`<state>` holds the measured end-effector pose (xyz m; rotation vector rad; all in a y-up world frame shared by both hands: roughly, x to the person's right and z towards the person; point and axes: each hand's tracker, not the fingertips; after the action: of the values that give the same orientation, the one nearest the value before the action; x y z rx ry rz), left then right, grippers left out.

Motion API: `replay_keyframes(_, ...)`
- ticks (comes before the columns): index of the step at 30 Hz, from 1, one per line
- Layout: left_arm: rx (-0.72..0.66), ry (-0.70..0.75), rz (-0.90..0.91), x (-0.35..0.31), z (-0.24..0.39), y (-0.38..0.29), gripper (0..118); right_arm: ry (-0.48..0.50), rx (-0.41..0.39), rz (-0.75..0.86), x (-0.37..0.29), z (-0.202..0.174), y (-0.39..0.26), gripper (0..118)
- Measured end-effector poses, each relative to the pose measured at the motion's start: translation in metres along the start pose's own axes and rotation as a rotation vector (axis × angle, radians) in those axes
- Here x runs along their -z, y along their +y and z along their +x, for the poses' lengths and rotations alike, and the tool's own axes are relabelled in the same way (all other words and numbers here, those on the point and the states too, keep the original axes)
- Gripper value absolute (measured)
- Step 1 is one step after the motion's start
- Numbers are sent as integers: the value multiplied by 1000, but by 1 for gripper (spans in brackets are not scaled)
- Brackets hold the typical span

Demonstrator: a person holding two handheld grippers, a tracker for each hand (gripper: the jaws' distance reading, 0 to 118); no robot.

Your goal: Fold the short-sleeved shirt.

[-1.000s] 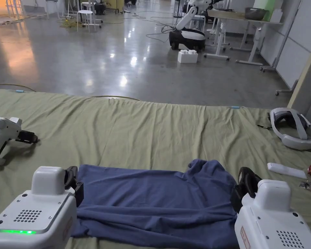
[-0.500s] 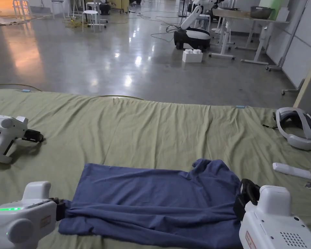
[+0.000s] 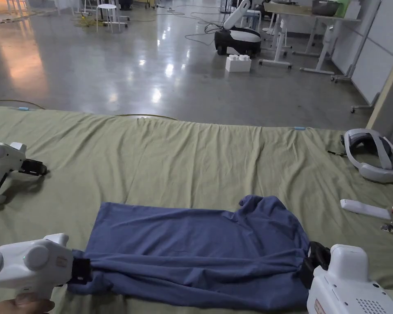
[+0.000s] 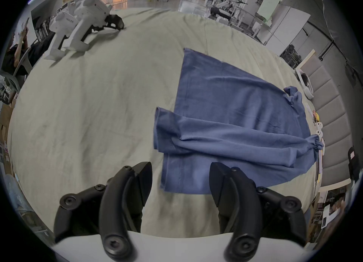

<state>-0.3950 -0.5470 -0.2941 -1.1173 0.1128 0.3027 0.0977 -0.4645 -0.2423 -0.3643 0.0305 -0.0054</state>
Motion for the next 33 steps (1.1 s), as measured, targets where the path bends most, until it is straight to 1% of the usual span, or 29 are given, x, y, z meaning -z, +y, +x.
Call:
replay_keyframes(3, 28, 50, -78, 15, 10, -4, 71, -11, 6, -16, 1, 5, -2, 4)
replay_keyframes(5, 84, 102, -122, 21, 16, -9, 71, -11, 12, -25, 2, 7, -4, 4)
replay_keyframes(6, 112, 114, -87, 19, 21, -12, 71, -13, 10, -28, 2, 9, -4, 4)
replay_keyframes(8, 106, 129, -64, 15, 23, -16, 70, -18, 5, -33, 2, 12, -6, 4)
replay_keyframes(12, 100, 145, -45, 13, 27, -21, 49, -21, 10, -57, 4, 17, -10, 4)
replay_keyframes(13, 108, 144, -40, 12, 29, -22, 49, -22, 14, -63, 5, 18, -12, 4)
replay_keyframes(15, 118, 139, -21, 9, 30, -24, 25, -24, 23, -72, 6, 20, -15, 4)
replay_keyframes(18, 123, 111, -12, 10, 23, -25, 13, -31, 37, -85, 6, 24, -19, 4)
replay_keyframes(22, 102, 66, 17, 5, 11, -29, 10, -49, 45, -120, 8, 38, -23, 4)
replay_keyframes(24, 99, 56, 32, -2, 9, -33, 10, -101, 26, -168, 13, 49, -25, 5)
replay_keyframes(25, 100, 44, 46, -5, 8, -34, 10, -114, 12, -206, 18, 54, -25, 7)
replay_keyframes(26, 106, 46, 58, -10, 7, -36, 10, -123, 5, -263, 25, 61, -27, 14)
replay_keyframes(28, 110, 33, 72, -16, 7, -37, 10, -106, 19, -360, 40, 76, -32, 33)
replay_keyframes(30, 102, 28, 77, -20, 4, -38, 10, -65, 44, -442, 55, 89, -39, 47)
replay_keyframes(31, 98, 24, 81, -21, 3, -38, 10, -51, 51, -466, 62, 93, -42, 52)
replay_keyframes(33, 93, 22, 86, -23, 4, -38, 10, -33, 48, -526, 76, 97, -48, 54)
